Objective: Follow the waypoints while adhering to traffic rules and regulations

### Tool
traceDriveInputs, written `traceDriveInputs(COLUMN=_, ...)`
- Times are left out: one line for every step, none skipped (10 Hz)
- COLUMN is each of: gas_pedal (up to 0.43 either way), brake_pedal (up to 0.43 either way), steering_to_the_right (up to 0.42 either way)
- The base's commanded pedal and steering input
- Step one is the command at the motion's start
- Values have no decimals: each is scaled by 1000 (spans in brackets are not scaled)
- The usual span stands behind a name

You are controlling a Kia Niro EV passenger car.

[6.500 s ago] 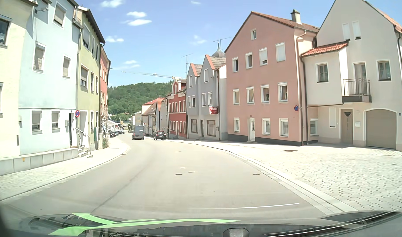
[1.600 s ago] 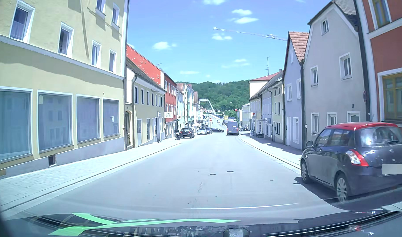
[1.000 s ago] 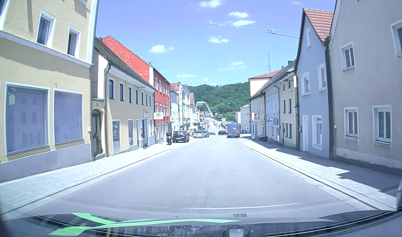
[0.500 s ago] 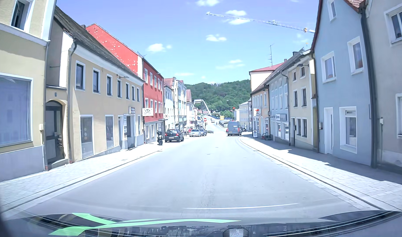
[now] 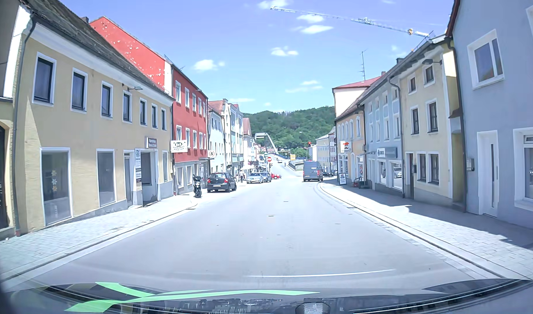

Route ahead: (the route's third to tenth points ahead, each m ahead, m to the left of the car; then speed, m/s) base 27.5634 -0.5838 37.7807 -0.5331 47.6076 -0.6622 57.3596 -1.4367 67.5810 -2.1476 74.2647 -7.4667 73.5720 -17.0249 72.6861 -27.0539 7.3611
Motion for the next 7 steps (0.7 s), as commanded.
traceDriveInputs(gas_pedal=0, brake_pedal=0, steering_to_the_right=4)
traceDriveInputs(gas_pedal=0, brake_pedal=0, steering_to_the_right=5)
traceDriveInputs(gas_pedal=0, brake_pedal=0, steering_to_the_right=4)
traceDriveInputs(gas_pedal=0, brake_pedal=0, steering_to_the_right=4)
traceDriveInputs(gas_pedal=0, brake_pedal=0, steering_to_the_right=4)
traceDriveInputs(gas_pedal=0, brake_pedal=0, steering_to_the_right=6)
traceDriveInputs(gas_pedal=0, brake_pedal=0, steering_to_the_right=11)
